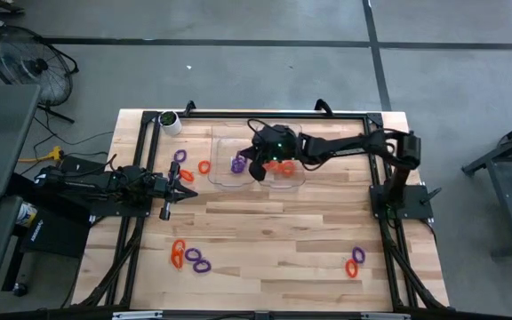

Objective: Sort spring keychains
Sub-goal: Put the purple spring keychain into the left transparent bin, then put the orange spring keychain into the right transparent bin

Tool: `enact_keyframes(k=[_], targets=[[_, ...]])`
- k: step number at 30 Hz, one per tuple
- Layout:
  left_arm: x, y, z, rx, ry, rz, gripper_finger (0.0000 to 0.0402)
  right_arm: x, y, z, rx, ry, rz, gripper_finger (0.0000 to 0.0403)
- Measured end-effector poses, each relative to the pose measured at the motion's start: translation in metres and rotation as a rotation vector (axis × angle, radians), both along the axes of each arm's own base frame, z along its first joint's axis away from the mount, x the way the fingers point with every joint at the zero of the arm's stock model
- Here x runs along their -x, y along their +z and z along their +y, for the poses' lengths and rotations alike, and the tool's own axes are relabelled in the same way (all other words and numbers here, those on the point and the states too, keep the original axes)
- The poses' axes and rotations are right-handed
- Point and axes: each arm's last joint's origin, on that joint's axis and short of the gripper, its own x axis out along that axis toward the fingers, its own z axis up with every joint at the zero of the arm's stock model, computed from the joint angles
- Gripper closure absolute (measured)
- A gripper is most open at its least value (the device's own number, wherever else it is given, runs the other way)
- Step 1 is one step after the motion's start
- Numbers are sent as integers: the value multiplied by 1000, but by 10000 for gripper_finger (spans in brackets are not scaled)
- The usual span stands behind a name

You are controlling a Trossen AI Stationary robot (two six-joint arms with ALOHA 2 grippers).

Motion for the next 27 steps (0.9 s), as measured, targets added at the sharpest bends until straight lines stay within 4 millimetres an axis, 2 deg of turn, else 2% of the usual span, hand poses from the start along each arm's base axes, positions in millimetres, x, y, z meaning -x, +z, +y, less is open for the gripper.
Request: enact_keyframes(k=[4, 6, 27], targets=[[0, 0, 0, 0, 0, 0, 401, -4, -20, -3, -38, 45, 45, 403], [0, 0, 0, 0, 0, 0, 401, -5, -23, -2, -47, 61, 51, 399], [0, 0, 0, 0, 0, 0, 401, -4, -19, -2, -77, 61, 41, 253]])
